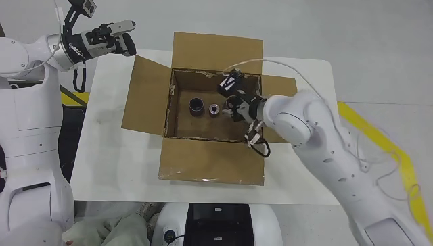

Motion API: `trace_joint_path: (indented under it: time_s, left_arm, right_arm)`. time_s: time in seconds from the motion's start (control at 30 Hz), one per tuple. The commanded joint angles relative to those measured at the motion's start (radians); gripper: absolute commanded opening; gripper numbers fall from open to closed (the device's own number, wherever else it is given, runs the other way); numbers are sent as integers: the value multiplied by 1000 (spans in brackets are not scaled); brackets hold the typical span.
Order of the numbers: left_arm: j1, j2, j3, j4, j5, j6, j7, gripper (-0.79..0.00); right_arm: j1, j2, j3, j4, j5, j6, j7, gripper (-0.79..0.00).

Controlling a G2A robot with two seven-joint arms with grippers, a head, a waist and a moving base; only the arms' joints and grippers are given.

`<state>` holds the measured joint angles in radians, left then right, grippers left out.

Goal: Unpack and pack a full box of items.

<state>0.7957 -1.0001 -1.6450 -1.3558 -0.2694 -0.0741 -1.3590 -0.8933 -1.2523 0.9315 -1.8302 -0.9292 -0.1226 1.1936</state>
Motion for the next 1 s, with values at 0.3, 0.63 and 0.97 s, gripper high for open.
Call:
trace_joint_path:
  time_s: [0.3,0.63,0.97]
  left_arm:
    - [0,0,0,0,0,0,0,0]
    - [0,0,0,0,0,0,0,0]
    - [0,0,0,0,0,0,0,0]
  right_arm:
    - [-123,33,141,-172,-76,43,-1,-785]
    - [-234,58,309,-251,-49,63,-17,-785]
    - [-348,77,466,-282,-16,88,-53,-785]
